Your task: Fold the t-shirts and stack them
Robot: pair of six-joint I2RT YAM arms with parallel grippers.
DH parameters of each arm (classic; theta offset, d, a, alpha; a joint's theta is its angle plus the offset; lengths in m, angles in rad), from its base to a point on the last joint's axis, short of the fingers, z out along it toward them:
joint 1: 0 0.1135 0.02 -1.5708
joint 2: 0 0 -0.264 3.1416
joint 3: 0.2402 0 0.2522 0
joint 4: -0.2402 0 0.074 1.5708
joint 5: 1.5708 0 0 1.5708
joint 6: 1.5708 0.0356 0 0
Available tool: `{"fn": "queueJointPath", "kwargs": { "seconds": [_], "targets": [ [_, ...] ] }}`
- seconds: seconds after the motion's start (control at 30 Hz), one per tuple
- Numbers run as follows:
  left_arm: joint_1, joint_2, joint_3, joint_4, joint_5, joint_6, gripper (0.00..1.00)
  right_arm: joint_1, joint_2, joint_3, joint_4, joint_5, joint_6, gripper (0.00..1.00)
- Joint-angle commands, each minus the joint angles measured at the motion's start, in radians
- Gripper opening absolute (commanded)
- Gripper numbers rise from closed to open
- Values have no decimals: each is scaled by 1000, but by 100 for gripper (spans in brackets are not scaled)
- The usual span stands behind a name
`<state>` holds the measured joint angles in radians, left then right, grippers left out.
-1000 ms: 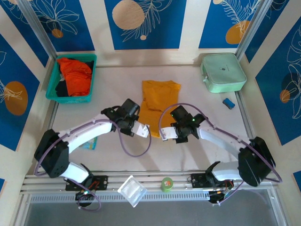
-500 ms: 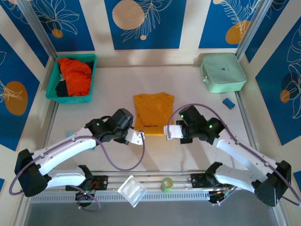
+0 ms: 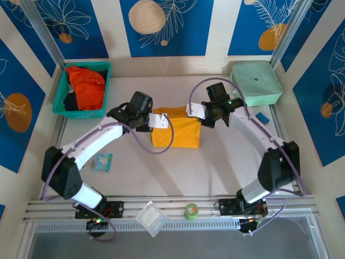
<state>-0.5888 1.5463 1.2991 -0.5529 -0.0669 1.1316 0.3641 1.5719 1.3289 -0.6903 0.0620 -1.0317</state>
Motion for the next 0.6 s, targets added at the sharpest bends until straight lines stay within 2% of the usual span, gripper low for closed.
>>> {"fn": "queueJointPath", "kwargs": {
  "seconds": [0.0, 0.43, 0.47, 0.57],
  "targets": [
    [32, 100, 70, -22, 49, 41, 0, -29, 94, 64, -6, -31, 11, 0],
    [116, 370, 201, 79, 72, 19, 0, -79, 412, 254, 67, 59, 134, 0],
    [118, 388, 207, 89, 68, 15, 1, -82, 428, 262, 75, 65, 148, 3],
    [125, 427, 217, 137, 51, -12, 38, -91, 459, 272, 120, 74, 196, 24]
  ]
}}
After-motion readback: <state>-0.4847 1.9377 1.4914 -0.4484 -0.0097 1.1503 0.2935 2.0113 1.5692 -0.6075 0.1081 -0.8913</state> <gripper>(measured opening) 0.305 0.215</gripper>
